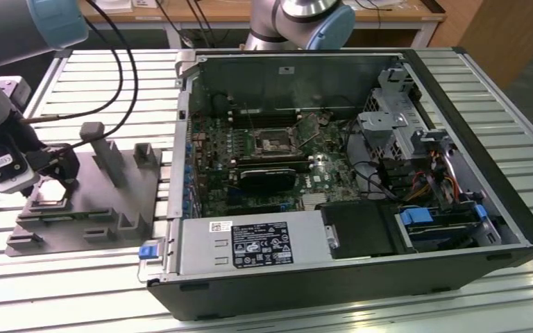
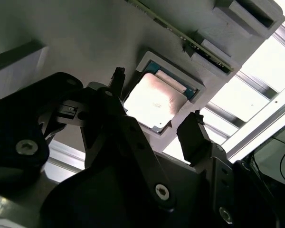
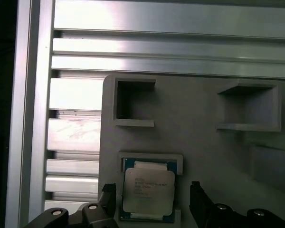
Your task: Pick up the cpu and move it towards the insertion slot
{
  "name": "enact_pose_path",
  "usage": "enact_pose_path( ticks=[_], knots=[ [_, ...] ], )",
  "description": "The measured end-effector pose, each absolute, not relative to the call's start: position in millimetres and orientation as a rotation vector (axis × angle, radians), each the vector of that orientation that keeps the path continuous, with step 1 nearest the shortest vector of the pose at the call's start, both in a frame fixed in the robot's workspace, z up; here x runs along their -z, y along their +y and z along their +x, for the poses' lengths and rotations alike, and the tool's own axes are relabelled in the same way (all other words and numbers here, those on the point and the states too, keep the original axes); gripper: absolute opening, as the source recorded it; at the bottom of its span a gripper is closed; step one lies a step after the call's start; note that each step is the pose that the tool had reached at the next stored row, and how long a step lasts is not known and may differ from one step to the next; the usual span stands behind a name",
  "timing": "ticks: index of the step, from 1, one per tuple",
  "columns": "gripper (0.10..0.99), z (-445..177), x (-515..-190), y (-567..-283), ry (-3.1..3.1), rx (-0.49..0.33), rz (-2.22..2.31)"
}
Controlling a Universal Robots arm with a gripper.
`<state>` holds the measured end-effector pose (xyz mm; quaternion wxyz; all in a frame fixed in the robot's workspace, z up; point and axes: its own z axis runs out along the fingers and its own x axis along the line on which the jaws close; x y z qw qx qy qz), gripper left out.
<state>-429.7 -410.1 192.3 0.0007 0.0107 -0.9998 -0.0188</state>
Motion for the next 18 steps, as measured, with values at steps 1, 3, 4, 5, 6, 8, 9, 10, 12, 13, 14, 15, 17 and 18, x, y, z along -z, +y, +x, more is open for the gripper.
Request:
enact_pose_path(
  ticks=[1, 3, 4, 5, 6, 8, 9, 10, 12, 13, 14, 15, 17, 18],
  knots=[
    [0.722, -429.7, -191.1, -410.1, -3.14, 0.059, 0.034],
    [0.722, -429.9, -189.4, -410.2, -3.14, 0.059, 0.034],
    [0.722, -430.0, -188.7, -410.1, -3.14, 0.059, 0.033],
    [0.722, -430.2, -188.0, -410.2, -3.139, 0.059, 0.033],
    [0.722, -430.4, -187.5, -410.1, -3.139, 0.059, 0.033],
    [0.722, -431.1, -186.5, -410.1, -3.14, 0.06, 0.033],
    [0.722, -431.3, -186.1, -410.1, -3.14, 0.06, 0.034],
    [0.722, -431.4, -185.8, -410.1, -3.14, 0.061, 0.034],
    [0.706, -431.7, -185.4, -410.1, -3.14, 0.062, 0.033],
    [0.706, -431.8, -185.3, -410.1, -3.14, 0.063, 0.034],
    [0.635, -431.9, -185.1, -410.1, -3.139, 0.064, 0.034],
    [0.635, -431.9, -184.9, -410.1, -3.14, 0.065, 0.033],
    [0.635, -432.0, -184.4, -410.1, -3.139, 0.065, 0.033],
    [0.635, -432.1, -184.2, -410.1, -3.139, 0.066, 0.033]
  ],
)
